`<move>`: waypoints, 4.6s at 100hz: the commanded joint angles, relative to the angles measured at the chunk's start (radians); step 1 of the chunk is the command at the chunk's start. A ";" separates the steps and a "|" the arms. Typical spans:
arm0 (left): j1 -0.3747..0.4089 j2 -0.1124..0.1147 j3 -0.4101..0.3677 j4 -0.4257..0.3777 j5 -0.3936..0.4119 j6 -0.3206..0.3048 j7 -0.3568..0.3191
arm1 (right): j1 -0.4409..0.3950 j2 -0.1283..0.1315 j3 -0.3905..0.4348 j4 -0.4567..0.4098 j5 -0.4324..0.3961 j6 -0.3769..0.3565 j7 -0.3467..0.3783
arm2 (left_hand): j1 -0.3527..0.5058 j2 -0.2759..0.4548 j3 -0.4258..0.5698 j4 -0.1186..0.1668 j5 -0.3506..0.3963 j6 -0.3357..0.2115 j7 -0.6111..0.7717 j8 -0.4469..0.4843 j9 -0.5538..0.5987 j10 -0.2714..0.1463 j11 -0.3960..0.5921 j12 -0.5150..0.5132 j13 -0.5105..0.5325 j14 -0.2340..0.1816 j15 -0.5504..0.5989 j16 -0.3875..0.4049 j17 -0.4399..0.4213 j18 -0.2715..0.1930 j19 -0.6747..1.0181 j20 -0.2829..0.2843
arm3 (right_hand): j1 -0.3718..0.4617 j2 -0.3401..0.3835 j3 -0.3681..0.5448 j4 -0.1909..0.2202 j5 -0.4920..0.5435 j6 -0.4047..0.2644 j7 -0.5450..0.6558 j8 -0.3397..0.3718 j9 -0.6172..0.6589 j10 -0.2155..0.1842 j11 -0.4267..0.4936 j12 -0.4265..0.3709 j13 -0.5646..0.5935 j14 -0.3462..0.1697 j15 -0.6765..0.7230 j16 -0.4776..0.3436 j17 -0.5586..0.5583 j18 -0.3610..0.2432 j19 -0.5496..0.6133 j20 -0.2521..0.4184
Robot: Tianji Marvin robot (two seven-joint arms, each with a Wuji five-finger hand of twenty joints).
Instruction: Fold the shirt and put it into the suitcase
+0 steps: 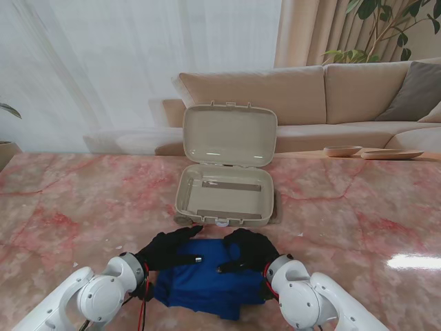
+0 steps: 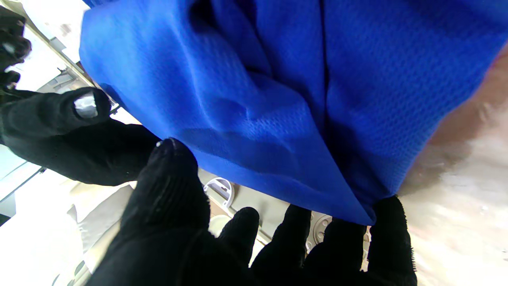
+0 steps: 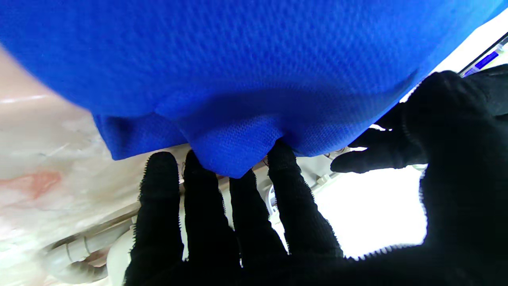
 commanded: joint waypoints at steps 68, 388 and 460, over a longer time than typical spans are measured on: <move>-0.001 0.017 0.017 0.023 -0.018 -0.035 -0.069 | 0.090 0.010 -0.116 0.080 -0.096 0.037 0.034 | -0.028 -0.084 -0.030 0.010 0.109 -0.044 0.113 0.147 0.135 -0.022 0.085 0.029 0.117 -0.031 0.068 0.075 0.102 0.107 0.100 0.090 | 0.159 -0.118 -0.063 0.025 0.059 -0.066 0.269 0.209 0.181 -0.001 0.392 0.377 0.250 -0.083 0.699 0.424 0.209 -0.012 0.454 0.225; -0.270 -0.062 0.036 0.017 -0.406 0.014 0.021 | 0.132 -0.055 0.024 -0.088 -0.192 0.107 -0.262 | 0.207 -0.732 1.042 -0.020 0.384 -0.134 1.220 0.938 0.683 -0.171 0.796 1.046 0.891 -0.242 1.060 0.831 0.711 0.007 0.865 0.643 | 0.327 -0.473 0.652 0.055 0.324 -0.288 1.116 0.213 0.842 -0.162 0.781 0.813 0.839 -0.455 1.364 0.524 1.025 -0.241 1.090 -0.006; -0.490 -0.147 0.125 0.247 -0.551 0.107 0.154 | 0.389 -0.078 -0.084 0.052 -0.122 0.205 -0.213 | 0.223 -0.711 0.994 -0.041 0.372 -0.135 1.218 0.950 0.674 -0.180 0.773 1.062 0.870 -0.228 1.037 0.848 0.683 0.026 0.825 0.655 | 0.323 -0.442 0.632 0.055 0.307 -0.304 1.110 0.222 0.828 -0.169 0.770 0.830 0.839 -0.453 1.359 0.524 1.023 -0.236 1.076 -0.003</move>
